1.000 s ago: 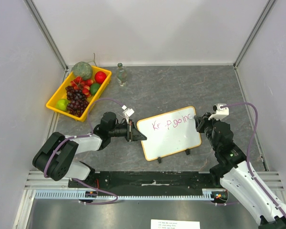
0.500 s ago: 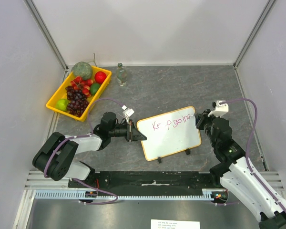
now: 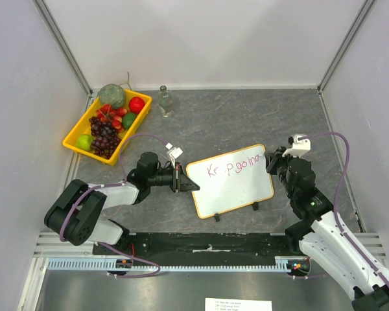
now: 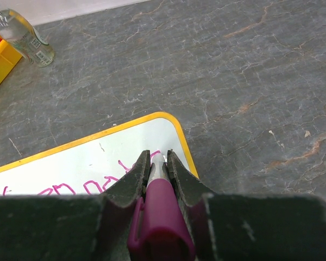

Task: Write a sentence on the whiteboard

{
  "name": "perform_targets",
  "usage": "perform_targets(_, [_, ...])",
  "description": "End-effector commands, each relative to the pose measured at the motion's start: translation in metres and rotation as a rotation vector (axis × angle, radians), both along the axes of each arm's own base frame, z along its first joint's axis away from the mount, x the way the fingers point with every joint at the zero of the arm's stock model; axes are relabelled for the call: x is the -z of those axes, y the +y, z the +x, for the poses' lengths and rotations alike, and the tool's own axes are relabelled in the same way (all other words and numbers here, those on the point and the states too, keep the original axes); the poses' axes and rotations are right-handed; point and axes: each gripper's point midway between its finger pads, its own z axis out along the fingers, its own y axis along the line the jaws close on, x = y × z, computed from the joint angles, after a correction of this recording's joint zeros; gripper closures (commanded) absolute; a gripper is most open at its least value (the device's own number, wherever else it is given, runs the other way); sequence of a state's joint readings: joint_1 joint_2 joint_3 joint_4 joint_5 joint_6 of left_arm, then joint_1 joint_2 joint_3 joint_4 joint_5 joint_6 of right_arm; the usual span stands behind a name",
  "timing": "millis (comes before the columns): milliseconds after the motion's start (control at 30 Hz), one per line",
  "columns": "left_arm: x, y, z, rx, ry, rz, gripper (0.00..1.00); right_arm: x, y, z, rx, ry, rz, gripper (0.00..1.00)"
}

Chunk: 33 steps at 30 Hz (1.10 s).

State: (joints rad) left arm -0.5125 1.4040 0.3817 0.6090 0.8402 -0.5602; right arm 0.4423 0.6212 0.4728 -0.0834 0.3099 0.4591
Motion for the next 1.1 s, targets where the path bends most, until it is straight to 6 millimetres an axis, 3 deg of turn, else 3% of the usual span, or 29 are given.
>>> perform_targets(0, [0.030,0.012,0.007,-0.049,-0.053,0.121,0.98,0.002,-0.002,-0.004,-0.004,0.007,-0.009,1.00])
perform_targets(533, [0.031,0.013,0.008,-0.051,-0.052,0.123,0.98,0.030,-0.006,-0.023,-0.031,0.087,-0.033,1.00])
perform_targets(1067, [0.031,0.013,0.008,-0.053,-0.054,0.123,0.98,0.036,0.010,-0.030,-0.126,0.123,-0.015,1.00])
